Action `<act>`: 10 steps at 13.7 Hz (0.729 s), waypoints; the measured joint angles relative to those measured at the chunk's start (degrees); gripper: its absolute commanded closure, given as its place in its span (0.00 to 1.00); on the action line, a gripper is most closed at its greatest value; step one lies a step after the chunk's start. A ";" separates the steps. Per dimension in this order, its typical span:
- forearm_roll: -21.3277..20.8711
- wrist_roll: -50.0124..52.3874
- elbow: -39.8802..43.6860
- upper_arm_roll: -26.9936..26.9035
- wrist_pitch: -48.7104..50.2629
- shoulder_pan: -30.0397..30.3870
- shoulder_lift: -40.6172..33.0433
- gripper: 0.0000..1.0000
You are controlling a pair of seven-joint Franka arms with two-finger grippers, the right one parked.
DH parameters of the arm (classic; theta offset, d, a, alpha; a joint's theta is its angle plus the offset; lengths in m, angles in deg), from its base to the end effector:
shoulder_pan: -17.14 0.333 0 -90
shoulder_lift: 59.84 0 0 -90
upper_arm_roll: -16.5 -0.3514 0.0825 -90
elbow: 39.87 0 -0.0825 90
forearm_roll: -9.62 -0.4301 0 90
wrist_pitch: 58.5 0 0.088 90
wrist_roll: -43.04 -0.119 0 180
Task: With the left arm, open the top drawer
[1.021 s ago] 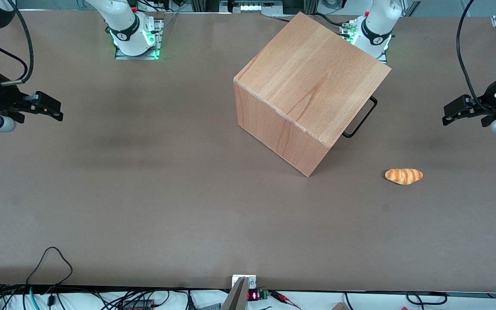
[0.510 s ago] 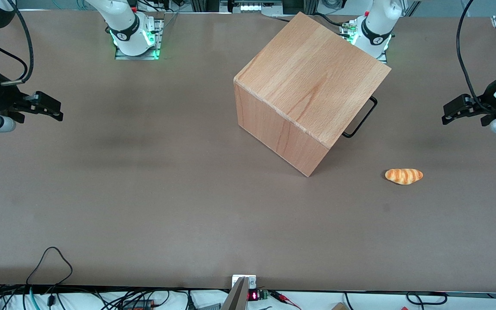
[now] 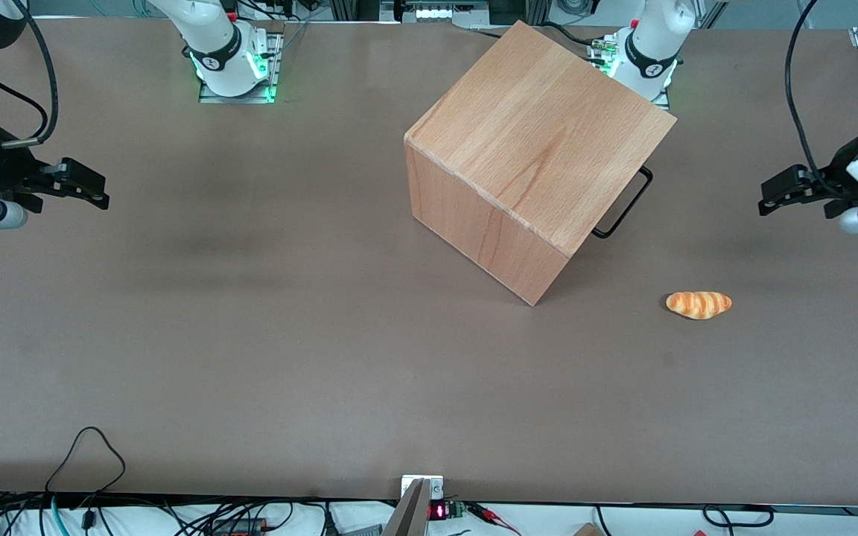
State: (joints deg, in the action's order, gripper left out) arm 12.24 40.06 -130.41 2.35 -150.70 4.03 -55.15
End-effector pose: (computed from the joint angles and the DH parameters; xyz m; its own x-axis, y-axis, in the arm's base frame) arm 0.6278 0.0003 0.5975 0.9983 -0.0319 -0.0490 -0.0305 -0.9991 0.0281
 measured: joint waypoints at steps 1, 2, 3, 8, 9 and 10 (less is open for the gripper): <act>0.49 0.00 -0.69 0.00 -0.16 -0.01 0.35 0.00; 1.06 -0.03 -1.49 0.02 -0.28 -0.02 0.76 0.00; 1.70 -0.13 -2.38 0.11 -0.36 -0.07 1.18 0.00; 4.48 -4.01 -8.49 2.32 -3.36 -0.80 2.23 0.00; 4.51 -6.15 -10.09 3.04 -4.86 -0.94 2.39 0.00; 4.51 -7.91 -11.52 3.64 -6.23 -1.01 2.51 0.00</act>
State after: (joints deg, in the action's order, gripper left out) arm 16.75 32.15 -141.94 5.99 -156.93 3.02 -52.64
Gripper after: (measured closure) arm 0.000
